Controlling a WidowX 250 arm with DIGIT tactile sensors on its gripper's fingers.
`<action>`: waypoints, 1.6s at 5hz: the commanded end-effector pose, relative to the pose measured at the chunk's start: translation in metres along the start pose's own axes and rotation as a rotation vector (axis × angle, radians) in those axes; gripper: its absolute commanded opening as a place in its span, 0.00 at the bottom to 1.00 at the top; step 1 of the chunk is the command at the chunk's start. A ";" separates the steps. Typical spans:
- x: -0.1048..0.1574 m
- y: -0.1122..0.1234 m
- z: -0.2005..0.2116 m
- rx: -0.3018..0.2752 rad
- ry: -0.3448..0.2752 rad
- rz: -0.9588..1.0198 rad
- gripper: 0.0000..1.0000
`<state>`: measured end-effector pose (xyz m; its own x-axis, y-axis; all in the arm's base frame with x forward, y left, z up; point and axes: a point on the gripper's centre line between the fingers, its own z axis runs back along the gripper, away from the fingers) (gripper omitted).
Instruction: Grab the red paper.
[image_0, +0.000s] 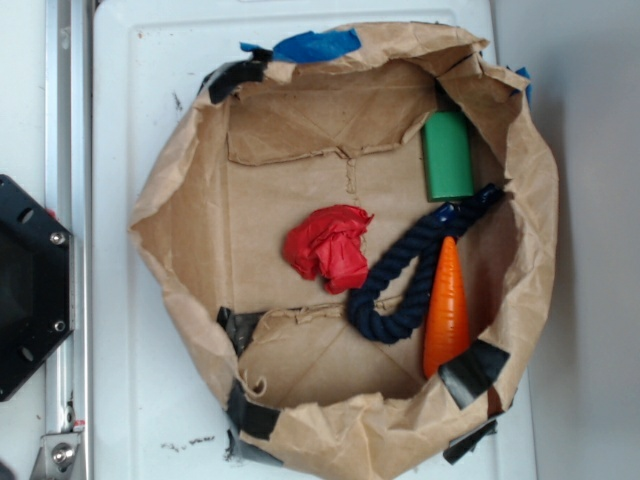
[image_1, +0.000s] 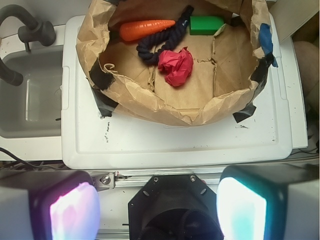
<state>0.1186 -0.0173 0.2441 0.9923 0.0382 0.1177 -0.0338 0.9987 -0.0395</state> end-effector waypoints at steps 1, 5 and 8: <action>0.000 0.000 0.000 0.000 0.000 0.000 1.00; 0.115 0.021 -0.099 -0.008 0.046 -0.068 1.00; 0.111 0.043 -0.201 -0.082 0.123 -0.104 1.00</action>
<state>0.2475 0.0274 0.0483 0.9974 -0.0610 -0.0378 0.0559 0.9908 -0.1234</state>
